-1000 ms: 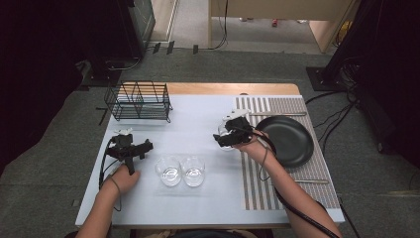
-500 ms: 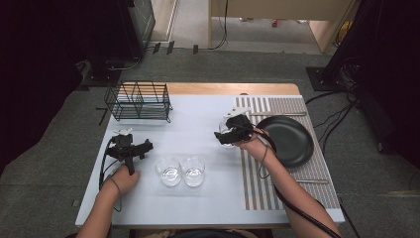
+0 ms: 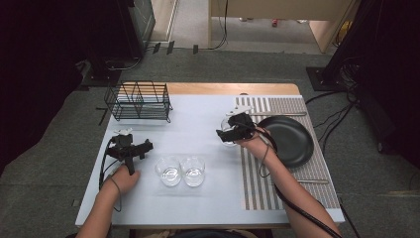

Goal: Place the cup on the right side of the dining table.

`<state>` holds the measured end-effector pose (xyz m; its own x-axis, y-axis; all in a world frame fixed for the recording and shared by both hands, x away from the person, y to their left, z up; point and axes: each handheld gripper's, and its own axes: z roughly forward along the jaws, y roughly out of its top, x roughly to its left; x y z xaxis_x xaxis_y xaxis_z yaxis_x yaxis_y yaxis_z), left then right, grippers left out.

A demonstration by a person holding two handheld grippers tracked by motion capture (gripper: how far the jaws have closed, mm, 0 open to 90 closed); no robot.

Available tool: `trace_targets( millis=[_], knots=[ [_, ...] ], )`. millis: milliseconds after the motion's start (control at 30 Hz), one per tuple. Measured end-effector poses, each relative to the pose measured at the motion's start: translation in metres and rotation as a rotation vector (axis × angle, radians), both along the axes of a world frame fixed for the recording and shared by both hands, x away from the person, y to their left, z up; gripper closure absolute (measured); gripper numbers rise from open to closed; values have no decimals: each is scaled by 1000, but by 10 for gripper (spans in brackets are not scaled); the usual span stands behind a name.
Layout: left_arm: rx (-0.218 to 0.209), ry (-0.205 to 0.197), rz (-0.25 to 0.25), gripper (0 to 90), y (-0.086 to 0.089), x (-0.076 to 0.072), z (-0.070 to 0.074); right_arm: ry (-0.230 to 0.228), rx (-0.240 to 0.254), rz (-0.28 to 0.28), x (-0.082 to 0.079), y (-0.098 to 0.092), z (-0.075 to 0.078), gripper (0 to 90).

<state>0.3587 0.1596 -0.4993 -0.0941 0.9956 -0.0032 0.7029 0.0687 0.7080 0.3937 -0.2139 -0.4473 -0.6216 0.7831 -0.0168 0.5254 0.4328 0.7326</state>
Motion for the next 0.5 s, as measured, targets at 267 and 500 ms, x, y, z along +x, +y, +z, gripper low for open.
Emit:
trace_targets(
  millis=[267, 500],
  knots=[
    [-1, -1, 0, 0, 0, 0, 0, 2, -9, -11, 3, -2, -2, 193],
    [-3, -2, 1, 0, 0, 0, 0, 2, 4, -25, 8, -6, -2, 194]
  ],
)
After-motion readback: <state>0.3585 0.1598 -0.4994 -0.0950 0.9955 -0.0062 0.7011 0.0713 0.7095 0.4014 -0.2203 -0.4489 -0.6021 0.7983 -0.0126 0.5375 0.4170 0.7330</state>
